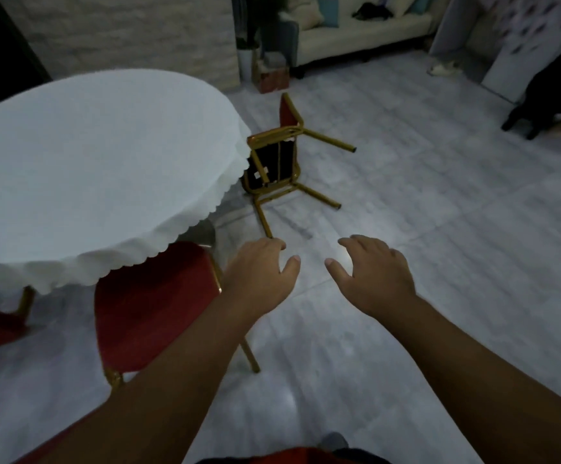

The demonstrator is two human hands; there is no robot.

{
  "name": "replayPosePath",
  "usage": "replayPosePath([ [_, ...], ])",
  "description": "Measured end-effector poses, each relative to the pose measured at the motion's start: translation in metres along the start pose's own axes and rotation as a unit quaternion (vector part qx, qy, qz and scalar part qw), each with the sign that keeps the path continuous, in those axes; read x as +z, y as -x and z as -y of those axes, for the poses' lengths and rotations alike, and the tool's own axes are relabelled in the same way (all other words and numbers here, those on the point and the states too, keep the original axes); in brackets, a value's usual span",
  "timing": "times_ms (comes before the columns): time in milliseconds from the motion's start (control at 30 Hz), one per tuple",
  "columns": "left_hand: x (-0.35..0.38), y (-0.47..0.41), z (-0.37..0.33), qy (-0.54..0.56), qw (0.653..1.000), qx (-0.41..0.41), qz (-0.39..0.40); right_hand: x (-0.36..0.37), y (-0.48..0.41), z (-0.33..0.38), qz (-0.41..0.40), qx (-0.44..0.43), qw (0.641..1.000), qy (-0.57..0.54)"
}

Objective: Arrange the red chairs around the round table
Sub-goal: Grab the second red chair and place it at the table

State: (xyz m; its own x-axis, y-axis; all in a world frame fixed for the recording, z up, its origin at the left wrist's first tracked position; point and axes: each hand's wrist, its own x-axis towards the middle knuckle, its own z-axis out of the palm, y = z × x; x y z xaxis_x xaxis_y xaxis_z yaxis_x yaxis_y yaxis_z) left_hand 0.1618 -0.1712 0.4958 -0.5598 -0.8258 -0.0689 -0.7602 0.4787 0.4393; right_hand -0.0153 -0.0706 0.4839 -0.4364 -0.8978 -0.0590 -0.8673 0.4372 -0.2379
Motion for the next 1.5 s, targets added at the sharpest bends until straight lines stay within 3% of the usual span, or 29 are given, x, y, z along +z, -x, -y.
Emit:
replayPosePath([
  [300,0.049,-0.123,-0.111,0.014,0.999,0.025,0.021,-0.043,-0.098,-0.120,0.020,-0.009,0.999,0.036],
  [900,0.111,-0.465,-0.276,0.000,0.990,0.127,0.065,-0.103,-0.379,-0.317,0.025,0.057,0.997,0.051],
  [1233,0.155,-0.634,-0.381,0.001,0.998,0.042,0.050,-0.145,-0.561,-0.449,0.053,-0.033,0.997,0.051],
  [1500,0.174,-0.778,-0.403,0.018,0.999,-0.031,0.036,-0.153,-0.730,-0.507,0.087,-0.099,0.989,0.072],
])
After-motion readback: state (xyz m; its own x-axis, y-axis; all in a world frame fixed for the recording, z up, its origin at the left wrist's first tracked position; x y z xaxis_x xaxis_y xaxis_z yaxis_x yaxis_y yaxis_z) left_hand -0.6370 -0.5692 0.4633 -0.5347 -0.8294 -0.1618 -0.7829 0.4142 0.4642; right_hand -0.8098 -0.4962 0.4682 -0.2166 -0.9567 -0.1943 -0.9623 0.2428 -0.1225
